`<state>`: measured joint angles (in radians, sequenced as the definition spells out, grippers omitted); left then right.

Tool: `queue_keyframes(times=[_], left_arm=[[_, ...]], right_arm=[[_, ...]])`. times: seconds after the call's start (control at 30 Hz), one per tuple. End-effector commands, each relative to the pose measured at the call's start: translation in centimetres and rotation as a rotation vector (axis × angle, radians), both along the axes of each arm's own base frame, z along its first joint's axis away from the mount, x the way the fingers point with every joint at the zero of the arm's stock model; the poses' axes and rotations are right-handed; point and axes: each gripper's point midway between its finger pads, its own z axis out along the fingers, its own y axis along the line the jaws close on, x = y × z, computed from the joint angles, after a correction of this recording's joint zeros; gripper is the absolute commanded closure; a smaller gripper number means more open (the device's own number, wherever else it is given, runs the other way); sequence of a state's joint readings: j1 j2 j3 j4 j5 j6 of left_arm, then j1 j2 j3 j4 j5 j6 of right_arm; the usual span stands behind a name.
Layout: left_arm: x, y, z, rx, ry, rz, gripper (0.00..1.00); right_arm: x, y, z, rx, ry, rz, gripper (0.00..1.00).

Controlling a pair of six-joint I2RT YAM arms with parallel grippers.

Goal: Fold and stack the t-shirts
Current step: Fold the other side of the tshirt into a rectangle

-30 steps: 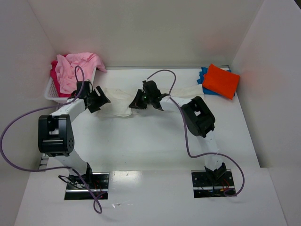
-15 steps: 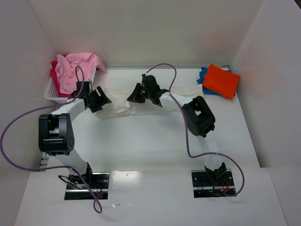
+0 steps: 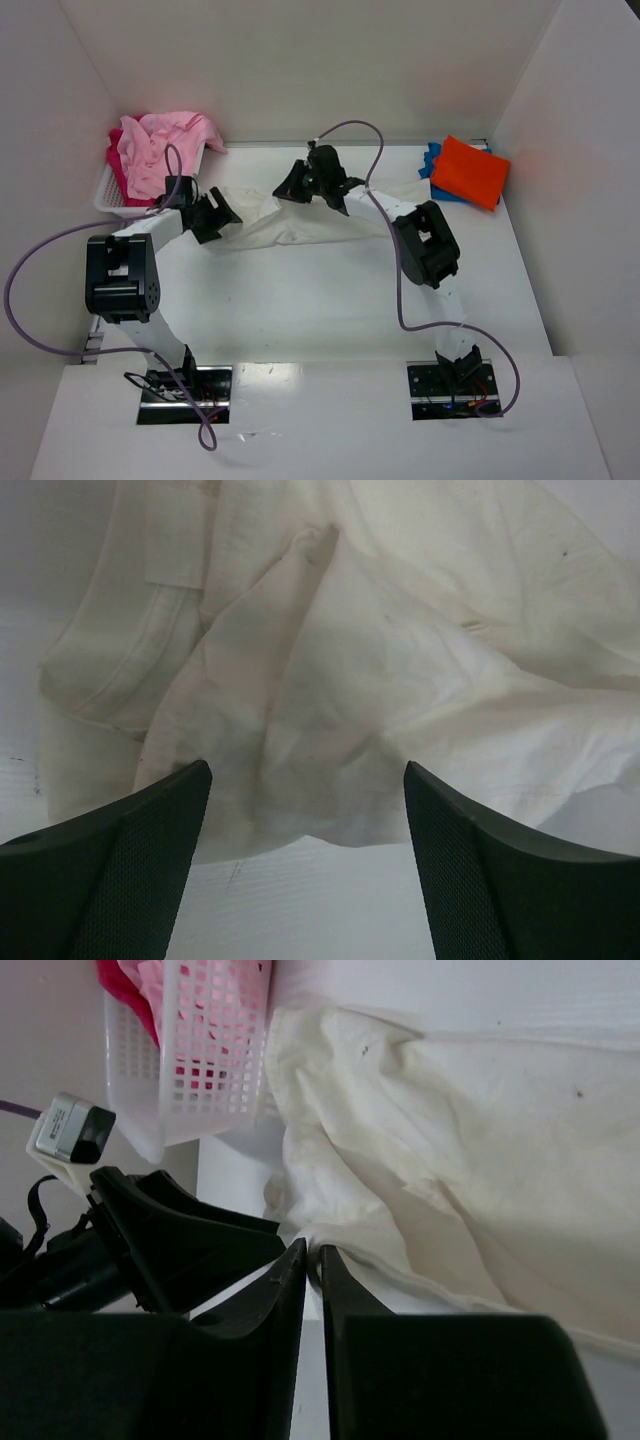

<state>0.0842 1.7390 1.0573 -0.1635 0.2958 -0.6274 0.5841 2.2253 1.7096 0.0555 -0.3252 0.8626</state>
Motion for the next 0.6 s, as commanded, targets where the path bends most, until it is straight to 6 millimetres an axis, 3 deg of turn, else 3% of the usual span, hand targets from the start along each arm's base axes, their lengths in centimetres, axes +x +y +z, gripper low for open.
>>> queue_keyframes(times=[0.0,0.03,0.4,0.43,0.57], left_arm=[[1.0,0.3,1.0,0.000,-0.050,-0.017,0.14],[1.4,0.2,1.5,-0.005,-0.062,-0.022,0.14],[1.8,-1.6,0.6,-0.122,-0.043,-0.056,0.11],[1.9,-1.6,0.7,-0.121,-0.050,-0.057,0.11],[2.1,-1.5,0.3,-0.139,-0.040,-0.044,0.11]], right_arm=[[2.3,0.4,1.1,0.012,-0.067,-0.012,0.84],[2.5,0.5,0.0,0.001,-0.050,-0.011,0.84],[5.4,1.6,-1.8,0.007,-0.017,-0.002,0.82],[5.6,1.8,-2.6,0.000,-0.005,-0.002,0.82],[7.2,1.3,-2.6,0.004,-0.013,-0.020,0.82]])
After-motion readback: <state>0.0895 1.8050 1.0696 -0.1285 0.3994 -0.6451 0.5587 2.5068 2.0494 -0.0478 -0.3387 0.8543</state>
